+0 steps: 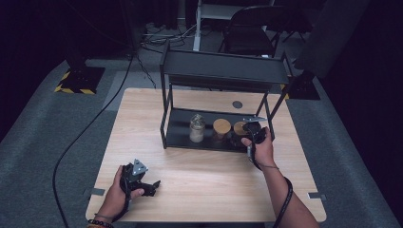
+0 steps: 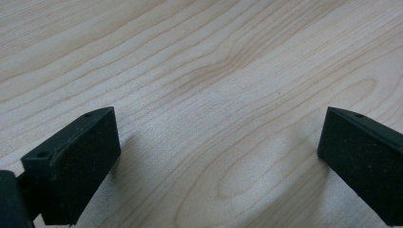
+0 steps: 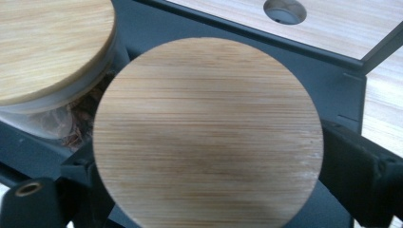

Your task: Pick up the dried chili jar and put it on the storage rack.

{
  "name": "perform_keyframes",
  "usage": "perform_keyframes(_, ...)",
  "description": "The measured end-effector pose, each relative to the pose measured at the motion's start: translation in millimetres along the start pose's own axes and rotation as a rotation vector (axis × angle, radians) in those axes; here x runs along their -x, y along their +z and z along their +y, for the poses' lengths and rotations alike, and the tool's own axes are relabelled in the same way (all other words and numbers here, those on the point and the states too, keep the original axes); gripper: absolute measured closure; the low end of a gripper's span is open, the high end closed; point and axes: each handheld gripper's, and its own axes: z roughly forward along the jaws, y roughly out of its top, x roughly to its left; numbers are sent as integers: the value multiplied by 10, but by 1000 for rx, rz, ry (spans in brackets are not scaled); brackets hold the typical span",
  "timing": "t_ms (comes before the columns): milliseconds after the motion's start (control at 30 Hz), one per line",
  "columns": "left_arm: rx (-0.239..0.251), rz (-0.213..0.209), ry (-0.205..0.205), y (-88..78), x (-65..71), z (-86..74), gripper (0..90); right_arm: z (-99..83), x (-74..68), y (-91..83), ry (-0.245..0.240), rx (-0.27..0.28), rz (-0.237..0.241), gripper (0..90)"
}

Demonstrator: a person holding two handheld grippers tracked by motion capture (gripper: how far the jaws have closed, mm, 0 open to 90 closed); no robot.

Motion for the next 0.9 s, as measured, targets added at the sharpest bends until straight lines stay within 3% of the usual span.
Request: perform_keyframes(900,0,0,0,0,0,0,0,23,-41,-66,-152,-19,-9,42)
